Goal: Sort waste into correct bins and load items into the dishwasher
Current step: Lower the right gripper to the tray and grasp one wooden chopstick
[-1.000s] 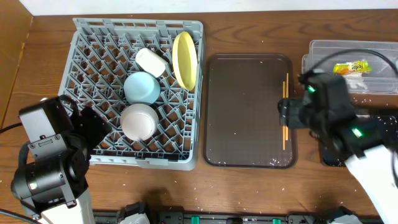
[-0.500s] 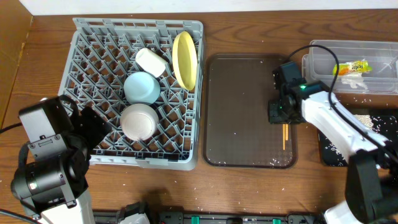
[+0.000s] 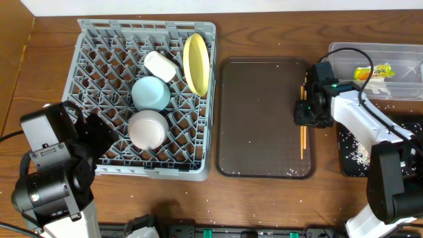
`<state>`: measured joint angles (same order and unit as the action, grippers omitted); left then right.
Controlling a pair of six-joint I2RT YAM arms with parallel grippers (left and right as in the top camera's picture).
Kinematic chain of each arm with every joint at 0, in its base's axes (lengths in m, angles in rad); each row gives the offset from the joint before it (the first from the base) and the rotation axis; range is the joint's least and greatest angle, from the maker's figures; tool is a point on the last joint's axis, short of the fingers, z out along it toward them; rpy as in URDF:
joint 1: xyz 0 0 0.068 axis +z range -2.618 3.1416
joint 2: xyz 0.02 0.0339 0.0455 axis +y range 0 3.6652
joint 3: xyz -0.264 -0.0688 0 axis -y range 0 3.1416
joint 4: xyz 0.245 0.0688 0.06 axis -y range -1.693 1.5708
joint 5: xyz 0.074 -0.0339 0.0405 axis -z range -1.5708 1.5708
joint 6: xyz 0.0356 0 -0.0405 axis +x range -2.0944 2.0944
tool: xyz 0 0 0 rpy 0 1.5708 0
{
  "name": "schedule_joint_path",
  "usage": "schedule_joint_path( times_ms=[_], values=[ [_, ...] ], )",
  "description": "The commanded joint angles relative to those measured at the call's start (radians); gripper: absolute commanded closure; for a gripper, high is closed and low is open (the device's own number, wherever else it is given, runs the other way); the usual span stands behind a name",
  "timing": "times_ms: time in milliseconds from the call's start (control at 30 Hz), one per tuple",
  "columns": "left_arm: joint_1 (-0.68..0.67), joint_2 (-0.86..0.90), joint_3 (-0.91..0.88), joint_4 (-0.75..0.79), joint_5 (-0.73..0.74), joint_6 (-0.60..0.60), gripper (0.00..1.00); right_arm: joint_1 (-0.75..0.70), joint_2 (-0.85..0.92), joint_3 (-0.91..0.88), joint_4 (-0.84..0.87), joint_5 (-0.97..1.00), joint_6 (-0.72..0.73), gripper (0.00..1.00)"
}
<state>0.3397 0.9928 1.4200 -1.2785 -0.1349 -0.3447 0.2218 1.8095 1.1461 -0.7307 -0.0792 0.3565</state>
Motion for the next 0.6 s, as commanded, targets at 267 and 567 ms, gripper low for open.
schedule_joint_path(
  times_ms=[267,567],
  values=[
    [0.004,0.001,0.011,-0.002,-0.011,-0.013,0.02,0.007,0.018,0.019,0.042,0.008,-0.032,0.64],
    [0.004,0.001,0.011,-0.002,-0.012,-0.013,0.02,0.015,0.030,0.019,0.080,-0.004,-0.044,0.67]
  ],
)
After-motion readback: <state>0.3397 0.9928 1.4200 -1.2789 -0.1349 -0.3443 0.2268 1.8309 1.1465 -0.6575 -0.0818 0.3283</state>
